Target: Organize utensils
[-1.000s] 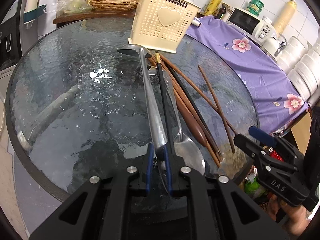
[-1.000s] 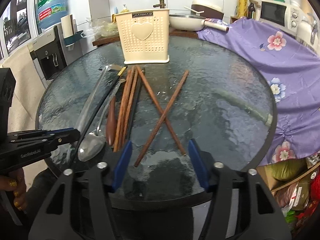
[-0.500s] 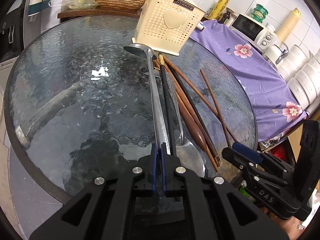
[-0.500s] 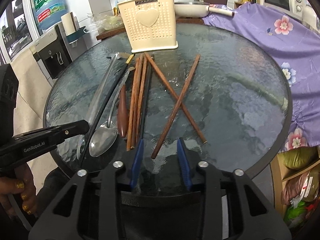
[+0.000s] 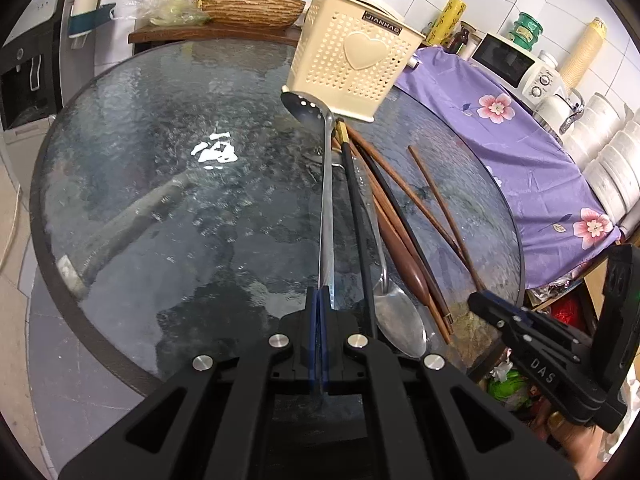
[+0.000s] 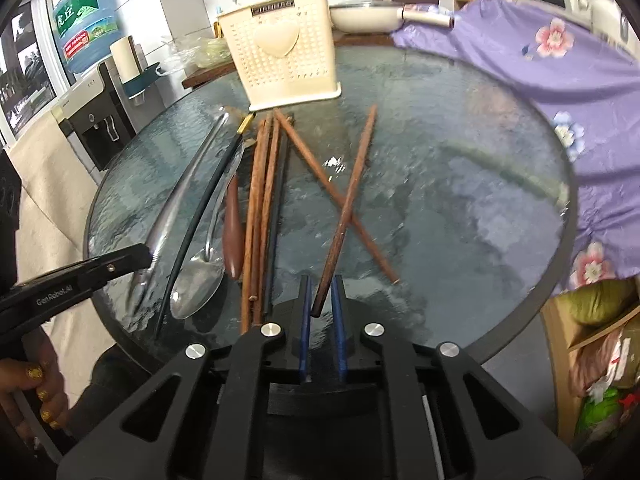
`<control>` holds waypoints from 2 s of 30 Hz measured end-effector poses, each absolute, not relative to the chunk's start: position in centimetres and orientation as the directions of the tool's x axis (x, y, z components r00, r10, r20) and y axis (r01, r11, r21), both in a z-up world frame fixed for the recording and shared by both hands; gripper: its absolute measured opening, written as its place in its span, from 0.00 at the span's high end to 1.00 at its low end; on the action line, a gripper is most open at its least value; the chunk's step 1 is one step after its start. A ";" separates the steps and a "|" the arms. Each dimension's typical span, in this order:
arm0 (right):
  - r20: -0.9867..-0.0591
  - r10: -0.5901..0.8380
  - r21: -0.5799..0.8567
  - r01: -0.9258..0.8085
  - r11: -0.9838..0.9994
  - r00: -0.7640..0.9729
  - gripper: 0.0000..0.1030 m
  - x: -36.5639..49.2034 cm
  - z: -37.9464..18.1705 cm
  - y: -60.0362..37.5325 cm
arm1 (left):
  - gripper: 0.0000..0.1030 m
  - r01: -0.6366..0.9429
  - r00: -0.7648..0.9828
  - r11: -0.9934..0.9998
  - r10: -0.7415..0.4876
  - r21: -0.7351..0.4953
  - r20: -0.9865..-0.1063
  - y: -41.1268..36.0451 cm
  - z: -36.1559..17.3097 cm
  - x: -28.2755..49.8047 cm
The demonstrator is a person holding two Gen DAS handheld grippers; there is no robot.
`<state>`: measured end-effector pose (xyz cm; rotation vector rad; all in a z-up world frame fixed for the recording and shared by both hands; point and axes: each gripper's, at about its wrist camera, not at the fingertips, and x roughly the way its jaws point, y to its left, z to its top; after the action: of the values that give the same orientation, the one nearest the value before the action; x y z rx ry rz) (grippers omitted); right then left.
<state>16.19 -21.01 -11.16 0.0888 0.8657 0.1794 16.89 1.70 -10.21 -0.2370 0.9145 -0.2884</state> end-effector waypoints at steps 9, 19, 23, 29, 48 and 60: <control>-0.639 0.098 0.002 -0.126 0.992 0.763 0.93 15.1 -8.1 -21.3 | 0.99 0.154 0.638 0.948 -0.312 -0.280 -0.704 2.0 -8.0 16.3; -0.639 0.126 0.061 -0.114 0.992 0.758 0.94 15.7 -8.3 -22.4 | 0.99 0.149 0.651 0.950 -0.304 -0.275 -0.696 2.5 -7.7 16.7; -0.685 0.135 0.098 -0.093 0.991 0.716 0.72 16.1 -9.5 -22.6 | 0.99 0.141 0.644 0.954 -0.291 -0.264 -0.707 2.5 -8.7 16.7; -0.722 0.141 0.107 -0.093 0.990 0.677 0.70 15.7 -11.2 -22.4 | 0.99 0.123 0.642 0.959 -0.272 -0.254 -0.717 3.1 -9.4 16.9; -0.726 0.005 0.047 0.042 0.998 0.687 0.72 16.1 -12.5 -26.9 | 0.93 0.107 0.617 0.960 -0.269 -0.259 -0.740 4.1 -10.9 17.0; -0.719 0.000 -0.003 -0.003 1.000 0.695 0.94 15.8 -12.6 -25.2 | 0.66 0.111 0.637 0.966 -0.251 -0.235 -0.729 3.9 -10.7 15.8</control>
<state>15.77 -25.17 -12.56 -0.0039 0.8023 0.0018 15.77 3.90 -10.70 -0.1747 0.8570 -0.2075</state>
